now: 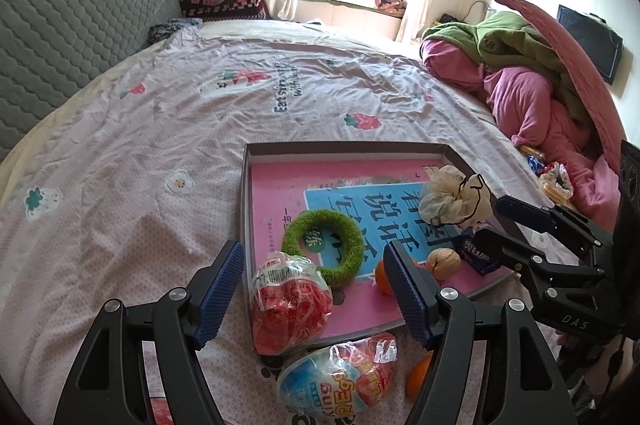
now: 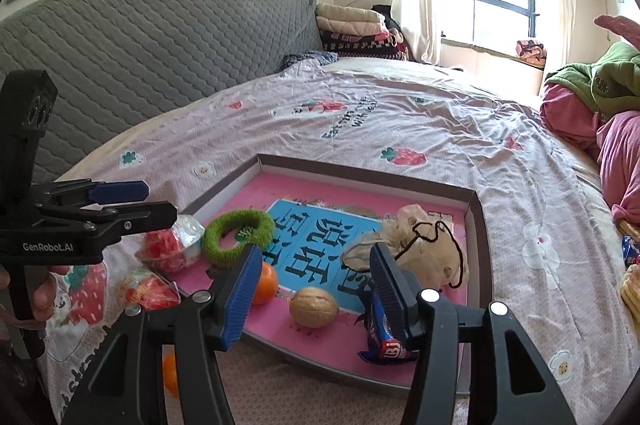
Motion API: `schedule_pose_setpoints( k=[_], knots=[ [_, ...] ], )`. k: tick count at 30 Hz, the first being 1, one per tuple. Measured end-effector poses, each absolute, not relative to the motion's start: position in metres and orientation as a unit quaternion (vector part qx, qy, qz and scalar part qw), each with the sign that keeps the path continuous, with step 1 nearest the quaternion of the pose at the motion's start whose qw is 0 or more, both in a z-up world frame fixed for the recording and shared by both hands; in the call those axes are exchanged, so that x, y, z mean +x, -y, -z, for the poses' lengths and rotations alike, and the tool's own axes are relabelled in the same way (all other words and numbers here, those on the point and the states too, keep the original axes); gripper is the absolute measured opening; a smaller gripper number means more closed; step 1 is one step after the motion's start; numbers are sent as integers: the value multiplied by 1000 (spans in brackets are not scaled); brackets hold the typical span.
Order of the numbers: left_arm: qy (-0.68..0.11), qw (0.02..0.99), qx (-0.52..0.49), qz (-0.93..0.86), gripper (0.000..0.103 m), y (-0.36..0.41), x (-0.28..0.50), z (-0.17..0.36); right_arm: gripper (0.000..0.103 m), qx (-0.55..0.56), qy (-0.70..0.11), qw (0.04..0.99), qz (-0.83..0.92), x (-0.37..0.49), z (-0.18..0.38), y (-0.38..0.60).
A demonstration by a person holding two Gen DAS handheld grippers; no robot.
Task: Organize objects
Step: 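Withdraw both grippers up and back out of the tray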
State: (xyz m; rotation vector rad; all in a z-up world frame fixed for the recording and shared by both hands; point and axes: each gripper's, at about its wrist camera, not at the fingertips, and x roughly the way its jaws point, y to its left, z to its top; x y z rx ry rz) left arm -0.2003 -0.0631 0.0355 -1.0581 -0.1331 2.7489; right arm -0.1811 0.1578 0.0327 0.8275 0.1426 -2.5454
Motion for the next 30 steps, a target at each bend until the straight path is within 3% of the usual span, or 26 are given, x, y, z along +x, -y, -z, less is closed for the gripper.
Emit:
schedule_pose_setpoints(
  k=[30],
  knots=[
    [32,88,-317,-944,74,61,-142,-70,63,238,-32,260,935,-121,-68,-156]
  ],
)
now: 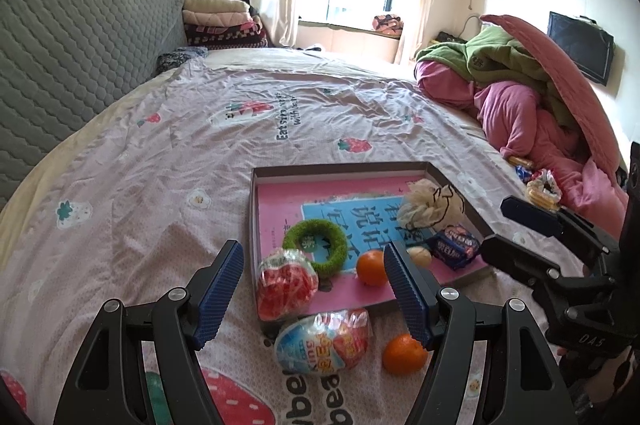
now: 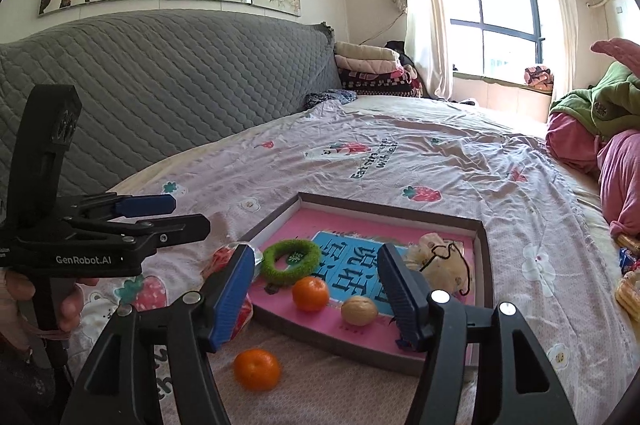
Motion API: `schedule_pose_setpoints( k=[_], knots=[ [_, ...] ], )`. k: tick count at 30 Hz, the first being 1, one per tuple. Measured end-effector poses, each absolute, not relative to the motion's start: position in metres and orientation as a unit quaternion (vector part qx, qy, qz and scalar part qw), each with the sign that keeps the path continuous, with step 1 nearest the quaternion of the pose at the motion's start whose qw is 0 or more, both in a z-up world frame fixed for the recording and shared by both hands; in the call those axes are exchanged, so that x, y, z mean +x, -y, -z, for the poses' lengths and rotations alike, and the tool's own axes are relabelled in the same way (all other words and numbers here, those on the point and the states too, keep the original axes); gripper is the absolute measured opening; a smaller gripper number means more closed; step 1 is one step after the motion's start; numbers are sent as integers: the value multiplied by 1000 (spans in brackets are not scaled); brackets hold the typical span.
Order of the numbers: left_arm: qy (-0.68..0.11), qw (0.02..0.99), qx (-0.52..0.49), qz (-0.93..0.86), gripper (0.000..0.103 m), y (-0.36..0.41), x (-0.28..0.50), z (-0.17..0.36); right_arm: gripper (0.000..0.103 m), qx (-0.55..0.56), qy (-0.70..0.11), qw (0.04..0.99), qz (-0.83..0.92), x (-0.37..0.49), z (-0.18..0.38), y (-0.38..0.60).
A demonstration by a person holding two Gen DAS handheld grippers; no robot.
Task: Organize objects
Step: 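Withdraw both grippers up and back out of the tray, then move the left gripper to the bagged blue Kinder egg while the right approaches the orange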
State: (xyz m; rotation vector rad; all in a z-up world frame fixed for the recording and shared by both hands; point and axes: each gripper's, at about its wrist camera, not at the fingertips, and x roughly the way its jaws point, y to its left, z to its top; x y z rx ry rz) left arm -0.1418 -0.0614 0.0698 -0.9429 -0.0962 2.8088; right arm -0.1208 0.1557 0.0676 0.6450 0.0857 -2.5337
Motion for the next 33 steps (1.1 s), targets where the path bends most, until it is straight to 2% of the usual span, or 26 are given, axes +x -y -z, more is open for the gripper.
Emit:
schedule_pose_setpoints(
  k=[9,33],
  knots=[
    [32,86,-337,-937,74,67,-130,-49,64,263,-25,261,929,-105,-50,-159],
    [62,100,-402,-908,74,73,-137,7,64,331,-94,283,895,-88,5,-122]
  ],
)
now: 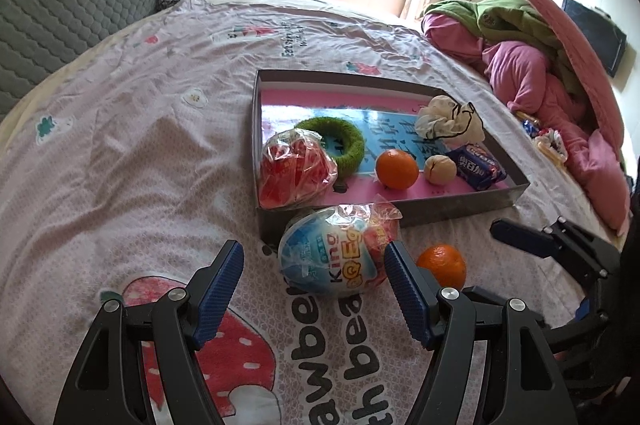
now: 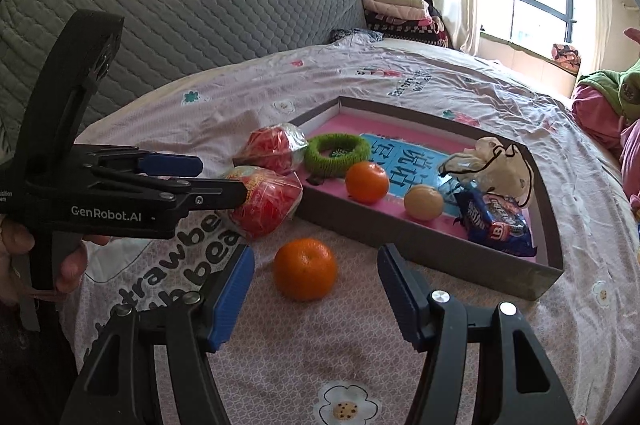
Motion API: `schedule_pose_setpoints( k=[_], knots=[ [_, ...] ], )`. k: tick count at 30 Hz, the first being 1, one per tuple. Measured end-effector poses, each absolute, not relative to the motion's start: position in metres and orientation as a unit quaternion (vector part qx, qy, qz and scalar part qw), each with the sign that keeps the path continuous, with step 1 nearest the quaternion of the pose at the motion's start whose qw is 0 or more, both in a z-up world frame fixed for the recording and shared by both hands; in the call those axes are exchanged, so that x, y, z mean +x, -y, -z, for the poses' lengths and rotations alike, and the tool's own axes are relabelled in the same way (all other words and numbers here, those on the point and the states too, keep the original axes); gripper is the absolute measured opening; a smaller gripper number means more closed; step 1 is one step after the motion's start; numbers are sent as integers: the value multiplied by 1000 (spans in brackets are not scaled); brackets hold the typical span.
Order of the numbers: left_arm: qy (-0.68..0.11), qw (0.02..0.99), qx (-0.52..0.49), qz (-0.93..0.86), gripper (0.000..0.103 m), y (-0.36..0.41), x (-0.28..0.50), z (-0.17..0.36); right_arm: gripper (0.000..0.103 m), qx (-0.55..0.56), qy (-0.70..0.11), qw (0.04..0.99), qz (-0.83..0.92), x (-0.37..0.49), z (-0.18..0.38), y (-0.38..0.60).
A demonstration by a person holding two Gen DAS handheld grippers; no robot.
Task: Organize objects
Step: 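Move the left gripper to the bagged blue Kinder egg while the right approaches the orange, then close the left gripper on the Kinder egg while the right grasps the orange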
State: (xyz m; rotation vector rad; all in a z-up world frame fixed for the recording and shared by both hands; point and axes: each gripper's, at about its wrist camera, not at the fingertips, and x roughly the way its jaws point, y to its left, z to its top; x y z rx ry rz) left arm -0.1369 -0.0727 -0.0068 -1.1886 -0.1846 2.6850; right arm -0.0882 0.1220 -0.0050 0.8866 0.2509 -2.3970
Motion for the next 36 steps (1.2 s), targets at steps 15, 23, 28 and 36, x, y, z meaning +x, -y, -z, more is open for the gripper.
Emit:
schedule_pose_setpoints(
  k=[15,23,28,36],
  knots=[
    [77,139,-423,-892,77,57,-152,26,63,360,-120,288,879,-102,22,-103],
    [92,142,-427,-888,68,56,-160,35,41,379,-107,301,869,-110,29,-104],
    [95,151,-422,-889,66,55,-159,34,40,377,-105,303,869,-110,28,-105],
    [94,154,-394,-901,65,56,-149,16,40,362,-94,301,877,-107,17,-112]
  ],
)
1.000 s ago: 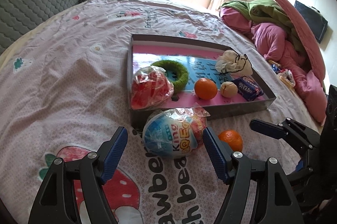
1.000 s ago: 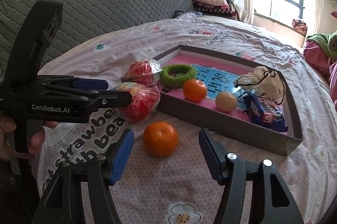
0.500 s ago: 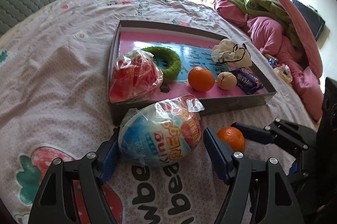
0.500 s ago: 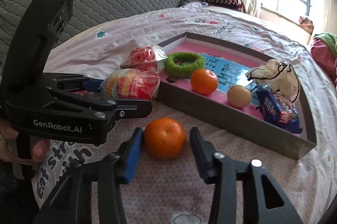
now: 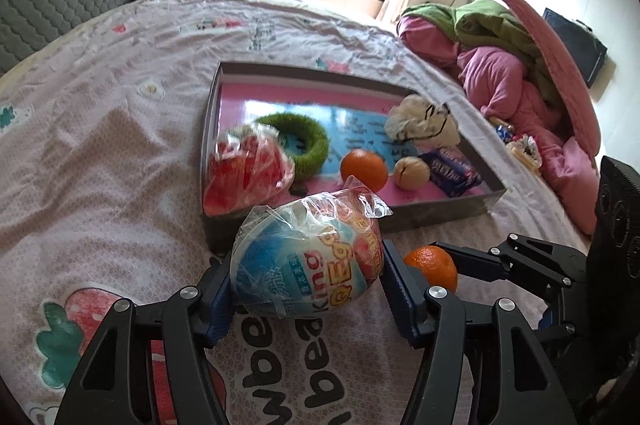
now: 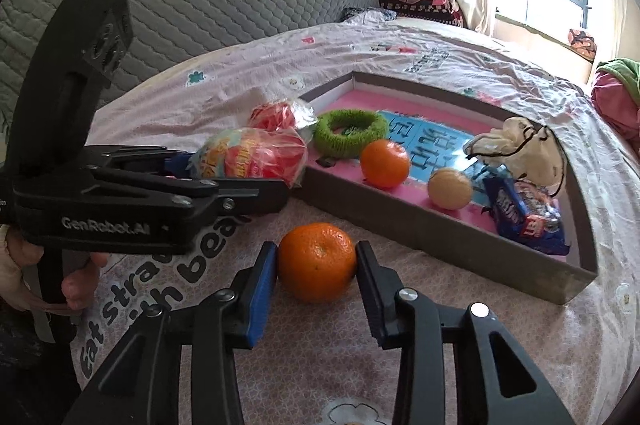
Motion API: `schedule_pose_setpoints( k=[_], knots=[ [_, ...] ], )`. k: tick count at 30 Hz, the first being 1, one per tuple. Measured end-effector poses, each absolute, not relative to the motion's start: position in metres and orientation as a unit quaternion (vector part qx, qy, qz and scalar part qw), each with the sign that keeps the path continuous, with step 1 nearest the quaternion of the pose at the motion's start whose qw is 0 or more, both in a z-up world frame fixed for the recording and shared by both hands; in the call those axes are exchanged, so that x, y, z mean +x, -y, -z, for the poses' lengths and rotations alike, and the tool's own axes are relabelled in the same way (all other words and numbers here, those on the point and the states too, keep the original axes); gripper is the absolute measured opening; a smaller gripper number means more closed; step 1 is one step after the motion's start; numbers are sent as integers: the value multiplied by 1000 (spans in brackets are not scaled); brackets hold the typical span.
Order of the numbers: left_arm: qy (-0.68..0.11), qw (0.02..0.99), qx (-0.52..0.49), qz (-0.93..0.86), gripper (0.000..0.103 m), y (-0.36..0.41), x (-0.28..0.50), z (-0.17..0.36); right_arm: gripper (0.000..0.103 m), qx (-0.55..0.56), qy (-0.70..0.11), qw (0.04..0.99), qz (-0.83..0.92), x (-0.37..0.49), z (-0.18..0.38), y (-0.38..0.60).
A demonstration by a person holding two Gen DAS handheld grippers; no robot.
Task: Organize objects
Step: 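Close the left gripper on the Kinder egg while the right grasps the orange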
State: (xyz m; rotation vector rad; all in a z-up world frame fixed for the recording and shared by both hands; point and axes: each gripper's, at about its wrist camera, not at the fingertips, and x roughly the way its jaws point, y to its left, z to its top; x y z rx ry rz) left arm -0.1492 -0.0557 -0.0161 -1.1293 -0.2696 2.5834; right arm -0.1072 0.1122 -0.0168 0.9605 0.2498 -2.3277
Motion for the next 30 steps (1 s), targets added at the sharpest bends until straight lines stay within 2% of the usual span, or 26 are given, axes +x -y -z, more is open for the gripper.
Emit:
schedule_pose_setpoints(
  k=[18,30],
  knots=[
    [64,138,-320,-935,65,42,-135,-34,40,280,-86,244,924,-110,-32,-145],
    [58,129,-307,-941,65,27,-146,-50,40,251,-69,227,939,-120,-54,-160]
  ],
)
